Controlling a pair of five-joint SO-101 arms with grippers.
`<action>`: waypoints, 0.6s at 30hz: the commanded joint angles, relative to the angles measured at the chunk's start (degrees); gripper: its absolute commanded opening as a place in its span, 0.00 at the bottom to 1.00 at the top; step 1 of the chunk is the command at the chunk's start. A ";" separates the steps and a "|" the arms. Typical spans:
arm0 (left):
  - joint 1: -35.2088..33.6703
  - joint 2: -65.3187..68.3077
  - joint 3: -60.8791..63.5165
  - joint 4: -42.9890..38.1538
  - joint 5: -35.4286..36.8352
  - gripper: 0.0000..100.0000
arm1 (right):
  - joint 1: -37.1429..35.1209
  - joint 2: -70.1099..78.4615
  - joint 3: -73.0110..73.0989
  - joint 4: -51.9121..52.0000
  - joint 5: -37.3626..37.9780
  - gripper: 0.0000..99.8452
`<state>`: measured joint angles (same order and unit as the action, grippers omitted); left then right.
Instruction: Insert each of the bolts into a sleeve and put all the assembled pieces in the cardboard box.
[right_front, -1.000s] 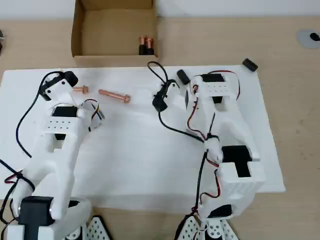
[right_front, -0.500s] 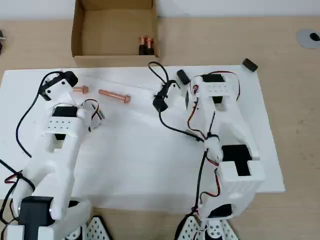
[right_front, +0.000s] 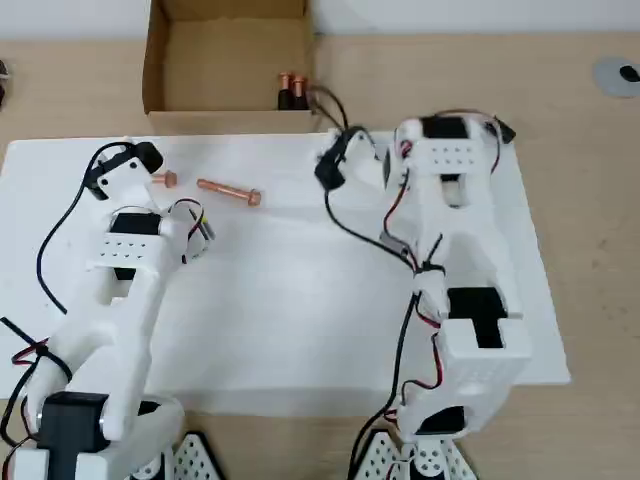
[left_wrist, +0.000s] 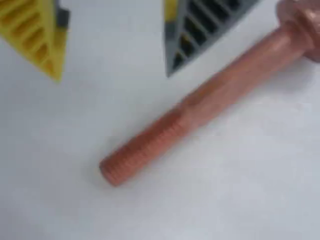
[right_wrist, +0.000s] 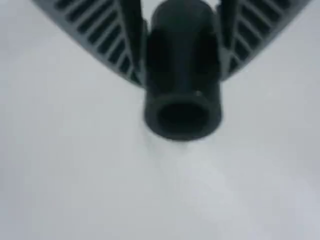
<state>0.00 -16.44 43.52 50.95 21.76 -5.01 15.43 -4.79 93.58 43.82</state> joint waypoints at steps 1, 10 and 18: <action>0.53 -0.40 -0.26 -0.35 -0.62 0.15 | 0.57 -0.84 -7.34 4.40 -0.62 0.01; 0.53 -0.40 -0.35 -0.70 -0.62 0.15 | 0.66 -1.89 -10.42 5.19 -1.32 0.01; 0.53 -0.40 -2.55 -2.02 -0.62 0.15 | -3.74 -18.95 -11.56 7.38 -4.84 0.01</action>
<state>0.00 -16.44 43.52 49.36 21.32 -6.77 6.11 -12.26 99.38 39.69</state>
